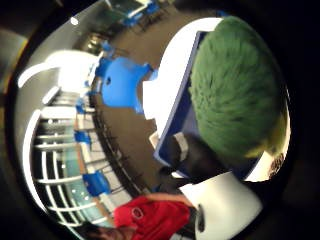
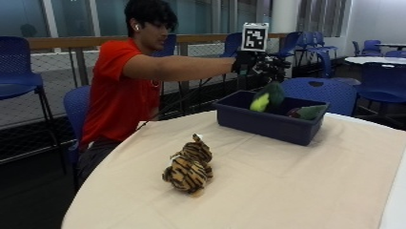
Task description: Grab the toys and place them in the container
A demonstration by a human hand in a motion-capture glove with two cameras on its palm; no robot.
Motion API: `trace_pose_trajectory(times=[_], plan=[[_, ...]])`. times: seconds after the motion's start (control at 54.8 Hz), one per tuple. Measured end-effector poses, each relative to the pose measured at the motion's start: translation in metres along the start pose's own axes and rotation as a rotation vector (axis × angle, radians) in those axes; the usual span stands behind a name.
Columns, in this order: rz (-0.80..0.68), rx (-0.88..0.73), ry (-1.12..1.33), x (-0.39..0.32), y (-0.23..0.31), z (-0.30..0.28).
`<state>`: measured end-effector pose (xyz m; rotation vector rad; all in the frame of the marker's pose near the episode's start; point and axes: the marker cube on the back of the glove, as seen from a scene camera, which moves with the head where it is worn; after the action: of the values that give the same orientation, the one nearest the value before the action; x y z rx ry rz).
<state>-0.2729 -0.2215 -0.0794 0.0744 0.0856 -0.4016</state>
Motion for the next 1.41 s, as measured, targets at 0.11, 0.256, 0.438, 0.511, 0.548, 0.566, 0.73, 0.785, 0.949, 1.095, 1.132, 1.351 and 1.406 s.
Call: trace_pose_trajectory(times=[0.11, 0.256, 0.438, 0.511, 0.548, 0.566, 0.73, 0.785, 0.949, 1.095, 1.132, 1.351, 1.406], plan=[[0.095, 0.018, -0.051, 0.025, 0.010, -0.005], [0.215, -0.007, 0.002, 0.103, 0.043, 0.001], [0.426, -0.038, 0.006, 0.206, 0.097, 0.028], [0.468, -0.056, 0.017, 0.229, 0.110, 0.039], [0.495, -0.070, 0.024, 0.244, 0.119, 0.049], [0.514, -0.079, 0.026, 0.254, 0.126, 0.055], [0.611, -0.130, -0.004, 0.304, 0.154, 0.089], [0.639, -0.144, -0.013, 0.314, 0.160, 0.097], [0.675, -0.159, -0.040, 0.337, 0.168, 0.114], [0.673, -0.176, -0.060, 0.349, 0.171, 0.131], [0.671, -0.182, -0.066, 0.351, 0.171, 0.135], [0.663, -0.259, -0.051, 0.356, 0.168, 0.165], [0.665, -0.274, -0.050, 0.356, 0.169, 0.167]])
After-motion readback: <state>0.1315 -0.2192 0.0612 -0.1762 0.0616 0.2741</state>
